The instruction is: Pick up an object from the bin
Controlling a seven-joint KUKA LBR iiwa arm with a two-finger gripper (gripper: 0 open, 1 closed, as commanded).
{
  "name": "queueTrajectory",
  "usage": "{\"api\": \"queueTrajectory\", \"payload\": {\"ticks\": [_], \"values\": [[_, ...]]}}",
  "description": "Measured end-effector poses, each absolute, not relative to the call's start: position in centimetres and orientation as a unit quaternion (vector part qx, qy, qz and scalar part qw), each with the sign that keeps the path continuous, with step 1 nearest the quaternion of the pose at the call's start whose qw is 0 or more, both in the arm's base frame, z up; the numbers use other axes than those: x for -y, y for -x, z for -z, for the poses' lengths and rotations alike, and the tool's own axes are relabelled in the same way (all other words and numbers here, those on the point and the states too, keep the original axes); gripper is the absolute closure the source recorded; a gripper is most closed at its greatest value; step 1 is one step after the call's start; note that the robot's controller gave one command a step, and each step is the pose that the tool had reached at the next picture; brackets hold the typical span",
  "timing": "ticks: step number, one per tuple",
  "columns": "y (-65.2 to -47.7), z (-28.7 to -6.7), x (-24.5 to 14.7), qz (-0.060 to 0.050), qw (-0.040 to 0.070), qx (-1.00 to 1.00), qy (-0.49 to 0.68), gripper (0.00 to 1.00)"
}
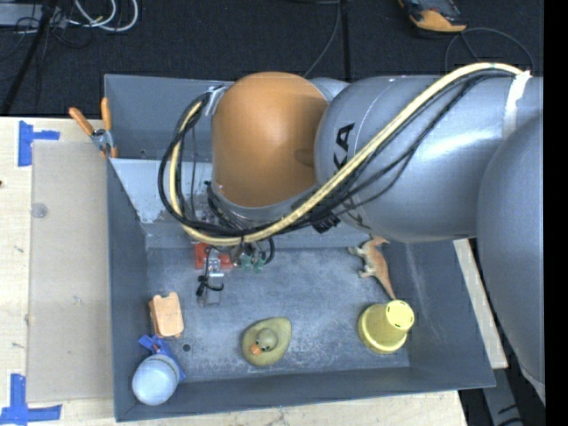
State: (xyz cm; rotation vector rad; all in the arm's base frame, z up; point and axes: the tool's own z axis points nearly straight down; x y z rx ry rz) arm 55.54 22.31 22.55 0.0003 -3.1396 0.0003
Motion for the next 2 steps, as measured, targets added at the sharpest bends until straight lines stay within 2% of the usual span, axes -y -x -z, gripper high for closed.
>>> {"api": "queueTrajectory", "payload": {"ticks": [1,2], "values": [[-55.0,-21.7,-21.6,0.001,-0.002,1.0,-0.017,0.0],[-52.3,-15.7,-20.0,0.0,0.0,0.993,-0.115,0.0]]}}
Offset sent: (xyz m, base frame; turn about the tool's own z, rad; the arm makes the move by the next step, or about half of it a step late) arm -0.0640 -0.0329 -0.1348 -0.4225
